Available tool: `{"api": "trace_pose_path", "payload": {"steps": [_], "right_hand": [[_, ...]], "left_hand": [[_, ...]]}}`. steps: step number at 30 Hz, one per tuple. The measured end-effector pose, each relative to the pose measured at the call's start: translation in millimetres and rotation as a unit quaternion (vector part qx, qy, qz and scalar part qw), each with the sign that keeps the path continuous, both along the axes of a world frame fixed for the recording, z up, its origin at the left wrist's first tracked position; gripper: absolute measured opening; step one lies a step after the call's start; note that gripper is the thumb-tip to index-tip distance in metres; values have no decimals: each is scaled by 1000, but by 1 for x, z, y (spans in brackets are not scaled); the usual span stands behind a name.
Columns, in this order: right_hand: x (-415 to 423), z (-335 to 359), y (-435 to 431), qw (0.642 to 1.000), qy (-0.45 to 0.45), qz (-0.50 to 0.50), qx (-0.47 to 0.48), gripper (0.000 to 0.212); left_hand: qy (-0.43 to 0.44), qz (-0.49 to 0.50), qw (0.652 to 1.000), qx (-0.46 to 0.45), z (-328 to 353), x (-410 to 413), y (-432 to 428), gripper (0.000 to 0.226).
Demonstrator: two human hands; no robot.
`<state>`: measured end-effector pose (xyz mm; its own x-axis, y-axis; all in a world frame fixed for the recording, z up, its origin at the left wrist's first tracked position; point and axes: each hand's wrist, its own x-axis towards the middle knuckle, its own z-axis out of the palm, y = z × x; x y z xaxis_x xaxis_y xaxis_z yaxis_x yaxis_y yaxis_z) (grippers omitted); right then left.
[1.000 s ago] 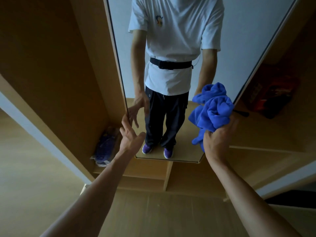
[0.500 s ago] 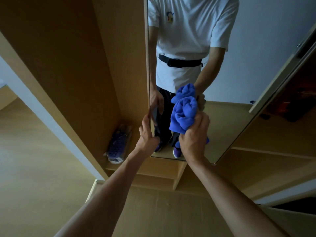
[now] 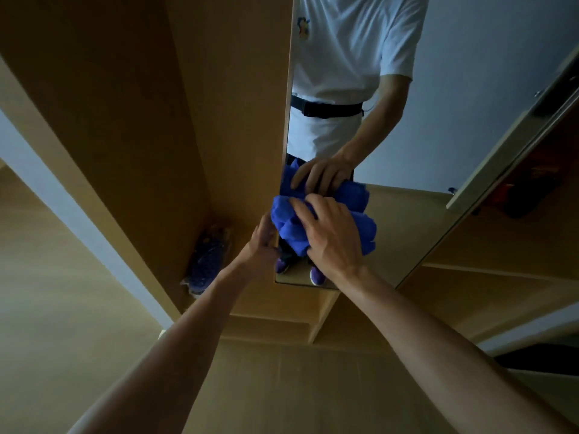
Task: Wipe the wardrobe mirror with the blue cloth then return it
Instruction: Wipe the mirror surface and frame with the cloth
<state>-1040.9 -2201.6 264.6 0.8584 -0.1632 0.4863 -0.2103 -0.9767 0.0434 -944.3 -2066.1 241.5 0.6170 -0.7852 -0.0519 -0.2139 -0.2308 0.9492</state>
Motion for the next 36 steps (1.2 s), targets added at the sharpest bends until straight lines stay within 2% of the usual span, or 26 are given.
{"api": "trace_pose_path", "payload": {"steps": [6, 11, 14, 17, 23, 27, 29, 31, 36], "right_hand": [[-3, -2, -6, 996, 15, -4, -91, 63], [6, -18, -3, 995, 24, -30, -88, 79], [8, -32, -2, 994, 9, -38, -101, 70], [10, -50, -2, 994, 6, -37, -106, 54], [8, -88, 2, 993, 72, -35, -82, 60], [3, -93, 0, 992, 94, -26, -79, 67], [-1, -88, -2, 994, 81, -9, -72, 68], [-8, -78, -6, 997, 45, 7, -60, 66], [-25, -39, -28, 998, -32, -4, -56, 74]], "left_hand": [[-13, 22, 998, 51, -16, 5, -8, 91], [40, 58, 997, 35, -19, 15, -10, 72], [43, 71, 996, 29, -16, 18, -15, 63], [37, 91, 995, 28, -24, 16, -18, 66], [29, 103, 994, 18, -45, 19, -19, 84], [22, 106, 994, -6, -52, 14, -18, 82], [32, 98, 994, -19, -57, 7, -18, 80], [57, 89, 994, -25, -61, -1, -17, 86], [73, 45, 995, -43, -64, -12, -17, 99]]}}
